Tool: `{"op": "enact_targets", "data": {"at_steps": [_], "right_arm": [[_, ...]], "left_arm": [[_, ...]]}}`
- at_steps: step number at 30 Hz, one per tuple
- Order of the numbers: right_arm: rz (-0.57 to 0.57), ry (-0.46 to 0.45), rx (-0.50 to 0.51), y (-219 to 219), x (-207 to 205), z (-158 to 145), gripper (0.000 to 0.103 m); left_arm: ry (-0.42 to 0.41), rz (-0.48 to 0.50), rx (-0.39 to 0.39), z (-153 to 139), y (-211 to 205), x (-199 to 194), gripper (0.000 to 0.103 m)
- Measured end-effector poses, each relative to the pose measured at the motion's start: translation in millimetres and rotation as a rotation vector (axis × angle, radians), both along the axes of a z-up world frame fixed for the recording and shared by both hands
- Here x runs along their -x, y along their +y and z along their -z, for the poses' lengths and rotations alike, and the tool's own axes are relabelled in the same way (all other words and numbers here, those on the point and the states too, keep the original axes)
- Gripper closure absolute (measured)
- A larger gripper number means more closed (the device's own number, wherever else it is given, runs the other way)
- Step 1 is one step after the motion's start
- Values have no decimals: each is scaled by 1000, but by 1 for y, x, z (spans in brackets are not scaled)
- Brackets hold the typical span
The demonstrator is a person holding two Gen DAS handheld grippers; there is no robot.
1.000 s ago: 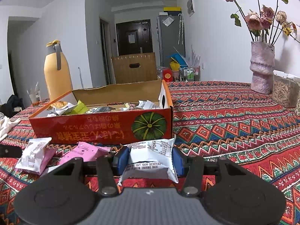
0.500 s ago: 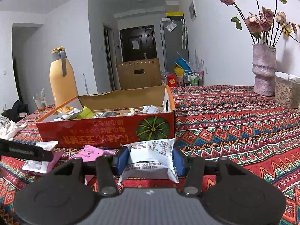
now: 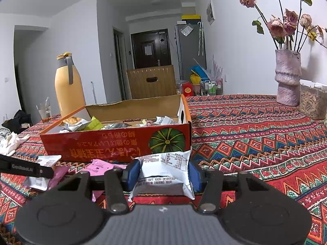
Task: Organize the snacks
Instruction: 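Grasp another white packet with the left gripper while the right holds its packet, then carry both held white packets over the open box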
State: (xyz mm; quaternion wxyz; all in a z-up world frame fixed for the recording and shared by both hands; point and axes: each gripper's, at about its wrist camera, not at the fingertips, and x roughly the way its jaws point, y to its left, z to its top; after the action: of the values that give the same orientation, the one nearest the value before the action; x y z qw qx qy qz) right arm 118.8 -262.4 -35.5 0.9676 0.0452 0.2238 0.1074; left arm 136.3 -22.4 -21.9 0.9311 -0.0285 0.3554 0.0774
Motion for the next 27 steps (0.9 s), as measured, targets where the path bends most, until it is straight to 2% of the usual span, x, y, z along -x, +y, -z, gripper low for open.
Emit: {"op": "enact_targets", "data": {"at_steps": [8,14,21,27], "right_arm": [[2,-2,13,1,0,1,52],[2,-17,23,3,1,-3,53],[-11,-56,14,4,1,-26,53],[-21,-93,33,13,-16,-49,53]], "left_arm": [[-19,11,18,-5,6,7,63],[-58,29,23,-21,9,14,63],[-135,56,16,-53,9,12,63],[-185,73,8,-77,4,-5,63]]}}
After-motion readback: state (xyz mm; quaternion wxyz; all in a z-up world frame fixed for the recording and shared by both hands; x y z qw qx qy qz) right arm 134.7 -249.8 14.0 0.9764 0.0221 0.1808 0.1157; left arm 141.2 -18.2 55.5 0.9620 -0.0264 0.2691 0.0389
